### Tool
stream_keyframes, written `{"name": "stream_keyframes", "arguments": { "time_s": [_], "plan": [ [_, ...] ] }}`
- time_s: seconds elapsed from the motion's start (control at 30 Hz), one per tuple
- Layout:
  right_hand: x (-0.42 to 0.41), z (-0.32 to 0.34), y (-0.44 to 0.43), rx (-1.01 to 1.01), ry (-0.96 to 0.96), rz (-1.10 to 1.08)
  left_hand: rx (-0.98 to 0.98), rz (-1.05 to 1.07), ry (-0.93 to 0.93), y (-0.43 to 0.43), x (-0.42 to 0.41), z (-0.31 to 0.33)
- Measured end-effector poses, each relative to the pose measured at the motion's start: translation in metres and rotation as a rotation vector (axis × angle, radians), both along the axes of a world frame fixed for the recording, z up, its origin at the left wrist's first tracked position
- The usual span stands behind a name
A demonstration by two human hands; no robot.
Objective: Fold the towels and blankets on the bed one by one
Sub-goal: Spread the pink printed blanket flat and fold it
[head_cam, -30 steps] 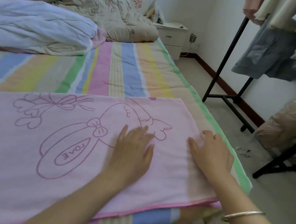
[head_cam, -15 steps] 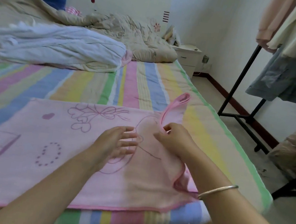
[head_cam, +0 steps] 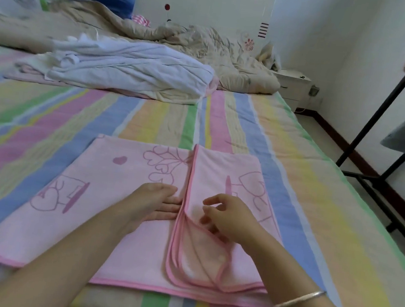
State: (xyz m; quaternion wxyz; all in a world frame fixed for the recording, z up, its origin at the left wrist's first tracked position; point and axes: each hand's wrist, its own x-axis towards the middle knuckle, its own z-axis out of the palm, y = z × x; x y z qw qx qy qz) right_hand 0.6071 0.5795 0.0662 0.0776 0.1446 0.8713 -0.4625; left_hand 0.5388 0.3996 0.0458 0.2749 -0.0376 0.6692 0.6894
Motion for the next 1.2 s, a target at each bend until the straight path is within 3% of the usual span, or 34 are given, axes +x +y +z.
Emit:
{"name": "stream_keyframes", "arguments": {
  "time_s": [0.1,0.27,0.33,0.43,0.53,0.67,0.73,0.9,0.97,1.1,1.2],
  "plan": [
    [0.009,0.008,0.004,0.244,-0.038,0.060,-0.080,-0.056,0.066,0.013,-0.002,0.000],
    [0.029,0.020,-0.010,-0.319,-0.224,0.190,-0.237,-0.053,0.162,0.030,-0.004,-0.008],
    [0.029,0.015,-0.010,-0.352,-0.184,0.177,-0.288,-0.054,0.207,0.031,-0.005,-0.012],
    [0.025,0.005,-0.006,-0.280,-0.044,0.049,-0.286,-0.057,0.230,0.031,-0.004,-0.013],
    [0.020,0.000,-0.002,-0.071,0.112,0.006,-0.281,-0.006,0.215,0.024,-0.003,-0.009],
    [0.007,-0.007,-0.016,0.290,0.276,0.087,-0.347,0.140,0.289,-0.012,-0.011,-0.009],
    [0.000,-0.014,-0.032,0.377,0.360,0.188,-0.410,0.207,0.331,-0.039,-0.019,-0.008],
    [-0.010,-0.036,-0.075,0.619,0.506,0.380,-1.056,0.259,0.599,-0.114,-0.042,-0.010],
    [-0.013,-0.045,-0.086,0.692,0.496,0.400,-1.209,0.280,0.590,-0.138,-0.047,-0.014],
    [-0.016,-0.052,-0.095,0.728,0.444,0.415,-1.344,0.172,0.395,-0.168,-0.052,-0.016],
    [-0.016,-0.050,-0.093,0.695,0.467,0.399,-1.330,0.087,0.308,-0.173,-0.057,-0.005]
  ]
}}
